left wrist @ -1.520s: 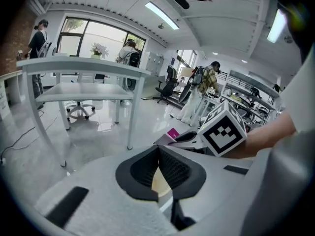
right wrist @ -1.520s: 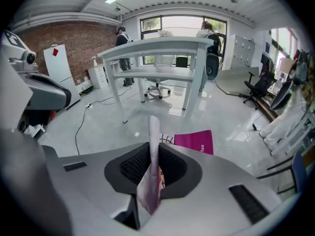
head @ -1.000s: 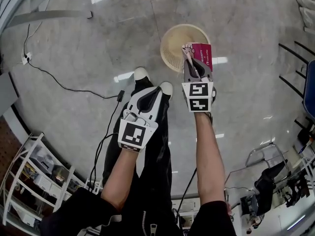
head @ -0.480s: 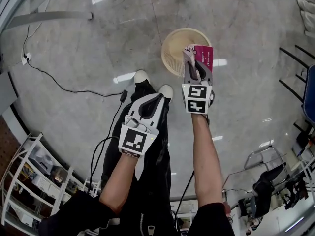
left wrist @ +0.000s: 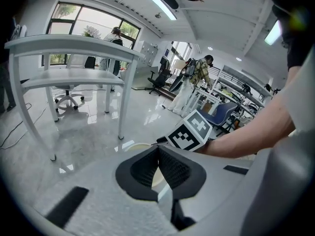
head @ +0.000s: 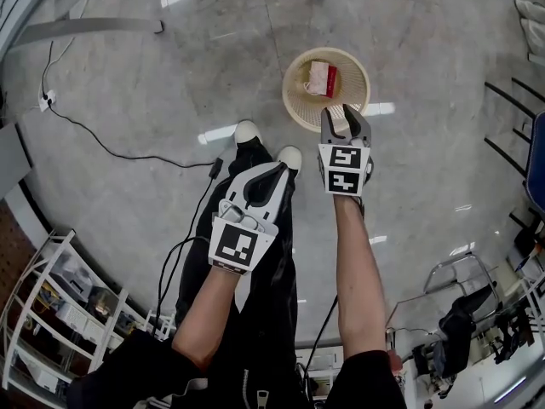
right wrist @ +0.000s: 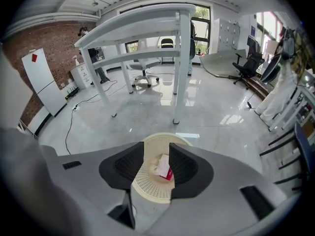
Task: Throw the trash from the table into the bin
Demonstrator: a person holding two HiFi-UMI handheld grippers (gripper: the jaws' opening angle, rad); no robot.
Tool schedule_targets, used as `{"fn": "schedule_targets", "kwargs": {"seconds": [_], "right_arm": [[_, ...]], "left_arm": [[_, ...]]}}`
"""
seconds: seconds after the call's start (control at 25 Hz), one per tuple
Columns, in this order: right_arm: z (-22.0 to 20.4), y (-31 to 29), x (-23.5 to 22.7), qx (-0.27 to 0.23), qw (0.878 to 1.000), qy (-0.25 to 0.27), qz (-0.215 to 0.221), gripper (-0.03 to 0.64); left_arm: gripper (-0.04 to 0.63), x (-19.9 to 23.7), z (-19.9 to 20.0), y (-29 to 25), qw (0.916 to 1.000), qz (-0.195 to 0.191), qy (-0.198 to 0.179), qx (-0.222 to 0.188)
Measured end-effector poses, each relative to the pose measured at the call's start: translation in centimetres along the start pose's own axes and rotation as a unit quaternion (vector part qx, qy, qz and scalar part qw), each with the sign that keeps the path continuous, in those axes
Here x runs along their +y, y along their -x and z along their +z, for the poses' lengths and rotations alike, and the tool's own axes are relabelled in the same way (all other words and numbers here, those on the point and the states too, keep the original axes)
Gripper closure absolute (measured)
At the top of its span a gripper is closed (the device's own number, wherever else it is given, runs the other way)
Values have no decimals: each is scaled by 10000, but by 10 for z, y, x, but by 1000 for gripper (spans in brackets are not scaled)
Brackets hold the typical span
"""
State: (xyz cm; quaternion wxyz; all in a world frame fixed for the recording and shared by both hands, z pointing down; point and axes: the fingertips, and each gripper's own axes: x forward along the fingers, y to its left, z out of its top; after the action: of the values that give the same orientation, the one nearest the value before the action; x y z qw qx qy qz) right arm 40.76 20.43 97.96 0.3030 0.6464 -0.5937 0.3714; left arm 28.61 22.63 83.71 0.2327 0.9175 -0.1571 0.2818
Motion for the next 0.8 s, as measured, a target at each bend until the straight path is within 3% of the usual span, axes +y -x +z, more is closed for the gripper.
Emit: {"fn": "schedule_targets", "kwargs": {"seconds": [0.4,0.6,0.8], "right_arm": [[8,13,3,-21,9999,-66,-130,477],[17,32,1,-107,9996,-109,-251,585],[34,62,5,-311,9988,-221,-322,597]], "left_arm": [[589,-4,16,15,9999,-2,-98,-101],[589,-8,34,27,9994,17,-233,-237],[589,-12,61,49,9987,149,-242,-418]]}}
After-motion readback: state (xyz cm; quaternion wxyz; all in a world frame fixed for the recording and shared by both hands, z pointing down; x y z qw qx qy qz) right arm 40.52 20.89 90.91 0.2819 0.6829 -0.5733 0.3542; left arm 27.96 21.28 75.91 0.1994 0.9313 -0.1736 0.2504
